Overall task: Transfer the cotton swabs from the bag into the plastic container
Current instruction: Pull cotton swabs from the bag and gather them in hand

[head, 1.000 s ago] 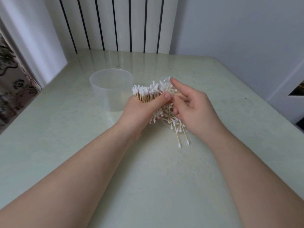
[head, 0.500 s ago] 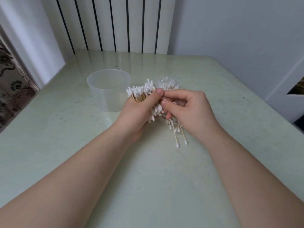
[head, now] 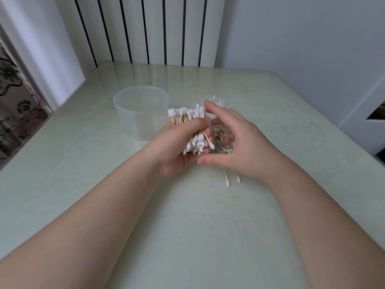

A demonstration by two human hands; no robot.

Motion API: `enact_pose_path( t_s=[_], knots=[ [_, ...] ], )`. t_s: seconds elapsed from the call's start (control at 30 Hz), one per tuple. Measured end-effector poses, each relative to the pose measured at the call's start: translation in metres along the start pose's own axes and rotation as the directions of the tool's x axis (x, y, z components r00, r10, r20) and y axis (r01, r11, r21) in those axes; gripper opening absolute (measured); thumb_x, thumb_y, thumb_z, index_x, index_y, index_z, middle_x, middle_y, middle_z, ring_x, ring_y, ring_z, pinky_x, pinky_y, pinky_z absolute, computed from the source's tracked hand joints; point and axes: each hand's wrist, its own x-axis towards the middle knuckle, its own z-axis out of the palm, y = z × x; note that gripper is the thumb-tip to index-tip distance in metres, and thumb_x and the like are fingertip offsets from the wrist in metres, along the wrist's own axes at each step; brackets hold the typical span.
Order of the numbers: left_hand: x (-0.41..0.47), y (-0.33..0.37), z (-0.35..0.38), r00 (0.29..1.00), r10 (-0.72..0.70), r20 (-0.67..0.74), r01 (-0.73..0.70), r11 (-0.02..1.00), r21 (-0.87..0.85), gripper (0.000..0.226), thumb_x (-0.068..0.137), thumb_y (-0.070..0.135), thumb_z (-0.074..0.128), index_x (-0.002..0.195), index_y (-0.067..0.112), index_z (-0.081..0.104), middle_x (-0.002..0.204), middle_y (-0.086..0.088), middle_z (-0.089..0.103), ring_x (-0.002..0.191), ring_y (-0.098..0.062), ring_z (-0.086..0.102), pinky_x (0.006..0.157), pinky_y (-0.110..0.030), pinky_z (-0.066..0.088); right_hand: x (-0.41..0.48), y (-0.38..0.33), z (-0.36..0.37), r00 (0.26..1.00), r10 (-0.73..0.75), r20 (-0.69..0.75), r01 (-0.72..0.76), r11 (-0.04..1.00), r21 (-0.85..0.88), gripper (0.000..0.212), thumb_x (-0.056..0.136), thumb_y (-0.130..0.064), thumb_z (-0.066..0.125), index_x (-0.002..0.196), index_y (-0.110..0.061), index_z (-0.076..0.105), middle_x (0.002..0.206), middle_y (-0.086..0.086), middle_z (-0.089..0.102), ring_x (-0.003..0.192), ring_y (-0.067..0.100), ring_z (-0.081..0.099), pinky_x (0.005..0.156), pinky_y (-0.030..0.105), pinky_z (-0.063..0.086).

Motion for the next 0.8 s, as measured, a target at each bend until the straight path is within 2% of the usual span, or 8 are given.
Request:
enact_pose_path(
  t_s=[0.07,0.2,0.27,0.37,0.43,0.57,0.73,0.8],
  knots=[
    [-0.0016,-0.0014,0.0009,0.999,-0.019,0.040,0.019,1.000,0.011,0.013,0.097,0.012,0.062,0.087,0.015,0.070,0.068,0.001,0.065,0.058,-0.011,0.064,0.050,-0.022,0.052,-0.0002,-0.0016,0.0007,1.000,0.011,-0.005,-0.011,0.999,0.037,0.105,0.059,-0.052,0.089,0.150,-0.038,0.039,0.143,-0.019,0.049,0.128,-0.004,0.048,0.108,0.033,0.045],
    [-0.0040,-0.0002,0.0022,0.997,-0.029,0.073,0.026,0.999,0.044,0.012,0.097,0.008,0.059,0.102,0.014,0.068,0.073,-0.001,0.068,0.062,-0.010,0.067,0.050,-0.022,0.053,-0.0012,-0.0038,-0.0011,0.998,0.029,-0.048,-0.025,0.996,0.088,0.083,0.057,-0.046,0.094,0.130,-0.041,0.057,0.118,-0.022,0.059,0.094,-0.002,0.060,0.095,0.039,0.054],
    [-0.0040,0.0004,0.0018,0.997,-0.012,0.075,0.009,0.999,0.035,0.013,0.097,0.006,0.059,0.101,0.013,0.069,0.070,0.001,0.067,0.063,-0.010,0.066,0.055,-0.023,0.055,-0.0014,-0.0048,-0.0006,0.999,0.022,-0.035,-0.019,0.995,0.098,0.088,0.055,-0.049,0.093,0.134,-0.041,0.053,0.123,-0.023,0.056,0.103,-0.001,0.060,0.098,0.039,0.052],
    [-0.0041,-0.0003,0.0016,0.996,-0.015,0.082,0.011,0.998,0.058,0.021,0.096,0.008,0.061,0.115,0.009,0.069,0.071,0.001,0.067,0.066,-0.012,0.066,0.062,-0.027,0.053,-0.0024,-0.0060,-0.0009,0.999,0.046,0.028,-0.049,0.987,0.152,0.106,0.053,-0.051,0.091,0.146,-0.044,0.040,0.137,-0.025,0.049,0.125,-0.003,0.051,0.103,0.034,0.049],
    [-0.0051,-0.0007,0.0026,0.995,-0.025,0.095,0.020,0.998,0.059,0.015,0.096,0.007,0.060,0.109,0.011,0.068,0.070,0.001,0.068,0.065,-0.011,0.066,0.056,-0.023,0.054,-0.0027,-0.0064,-0.0024,0.999,0.047,0.021,-0.049,0.991,0.126,0.101,0.054,-0.048,0.093,0.143,-0.040,0.047,0.132,-0.024,0.055,0.117,-0.008,0.055,0.101,0.028,0.049],
    [-0.0083,0.0005,0.0060,0.985,-0.031,0.171,0.021,0.998,0.059,0.013,0.097,0.000,0.055,0.100,0.007,0.065,0.070,-0.004,0.069,0.063,-0.013,0.069,0.054,-0.022,0.055,-0.0030,-0.0096,-0.0032,0.997,0.066,-0.051,-0.065,0.998,0.013,0.078,0.051,-0.039,0.098,0.118,-0.037,0.057,0.093,-0.018,0.064,0.069,-0.006,0.060,0.072,0.010,0.043],
    [-0.0044,0.0015,0.0045,0.996,0.050,0.074,-0.051,0.999,0.002,0.012,0.099,0.005,0.056,0.090,0.010,0.062,0.067,-0.002,0.062,0.057,-0.013,0.062,0.049,-0.024,0.051,-0.0029,-0.0095,-0.0035,0.998,0.038,-0.059,-0.039,0.999,-0.017,0.093,0.054,-0.046,0.095,0.136,-0.039,0.050,0.114,-0.018,0.063,0.070,-0.007,0.057,0.072,0.015,0.046],
    [-0.0017,0.0041,0.0021,0.997,0.076,-0.010,-0.076,0.997,0.026,0.016,0.098,0.012,0.060,0.082,0.014,0.060,0.064,0.000,0.057,0.054,-0.012,0.057,0.047,-0.024,0.047,-0.0035,-0.0074,-0.0076,0.995,0.074,-0.068,-0.077,0.996,-0.042,0.076,0.059,-0.048,0.092,0.126,-0.039,0.058,0.101,-0.014,0.066,0.062,0.002,0.058,0.065,0.020,0.050]
  ],
)
